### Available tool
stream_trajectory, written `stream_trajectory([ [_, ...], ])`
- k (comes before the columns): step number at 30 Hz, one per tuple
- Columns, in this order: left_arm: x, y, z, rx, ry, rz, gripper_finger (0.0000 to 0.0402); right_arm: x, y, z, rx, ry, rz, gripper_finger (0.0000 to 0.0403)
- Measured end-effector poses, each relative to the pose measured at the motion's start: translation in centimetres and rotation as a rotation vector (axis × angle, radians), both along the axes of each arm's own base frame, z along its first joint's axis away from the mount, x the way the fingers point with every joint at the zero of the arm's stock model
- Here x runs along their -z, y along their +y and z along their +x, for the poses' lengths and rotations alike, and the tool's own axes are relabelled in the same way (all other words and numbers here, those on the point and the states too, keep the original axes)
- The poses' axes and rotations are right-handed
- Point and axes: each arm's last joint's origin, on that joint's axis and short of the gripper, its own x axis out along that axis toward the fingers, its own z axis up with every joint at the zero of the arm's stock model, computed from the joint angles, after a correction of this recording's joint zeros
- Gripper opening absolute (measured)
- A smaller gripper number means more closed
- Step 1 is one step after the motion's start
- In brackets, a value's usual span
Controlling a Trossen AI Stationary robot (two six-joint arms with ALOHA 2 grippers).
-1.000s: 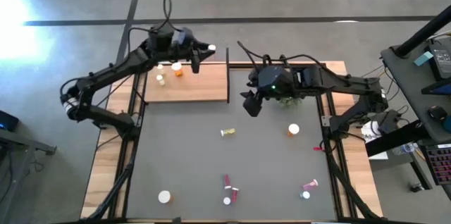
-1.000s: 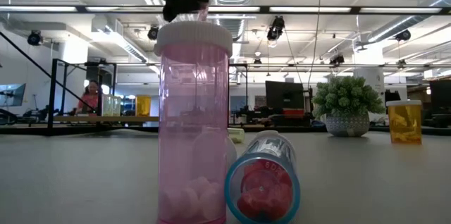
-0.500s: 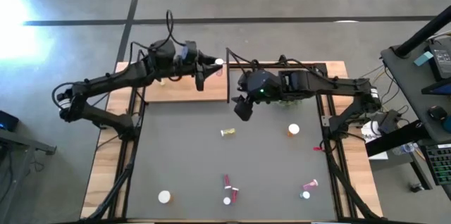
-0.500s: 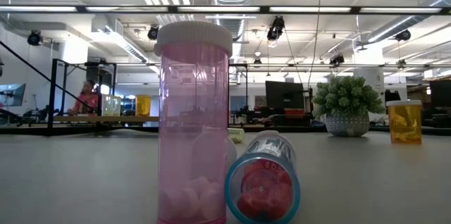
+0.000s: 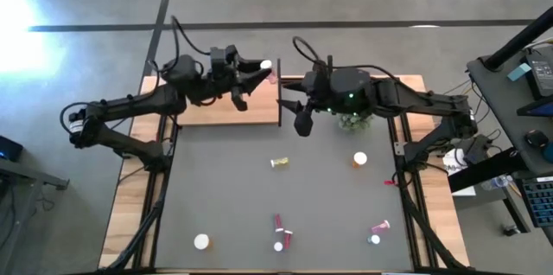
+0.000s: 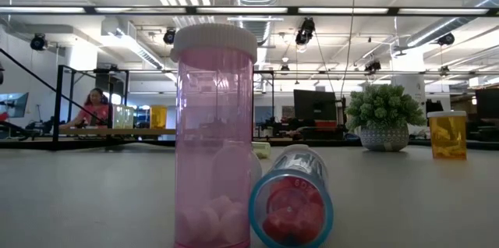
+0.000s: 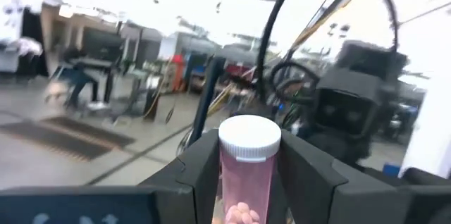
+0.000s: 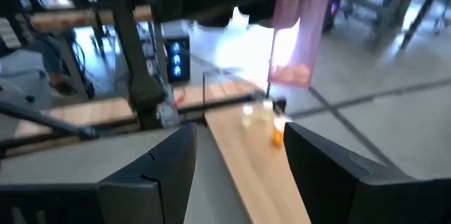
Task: Pick and place medicine bottles onto shelf by color
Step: Put the top left pink pill bottle on the shelf
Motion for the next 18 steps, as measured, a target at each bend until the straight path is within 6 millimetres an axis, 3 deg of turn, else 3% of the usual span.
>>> stream_trajectory([
  [18,-0.2,-2.9,0.6,0.11,-0.028,0.011,0.0118,-1.2,0.1,0.2,-0.051,-0.121,-0.008,0.0206],
])
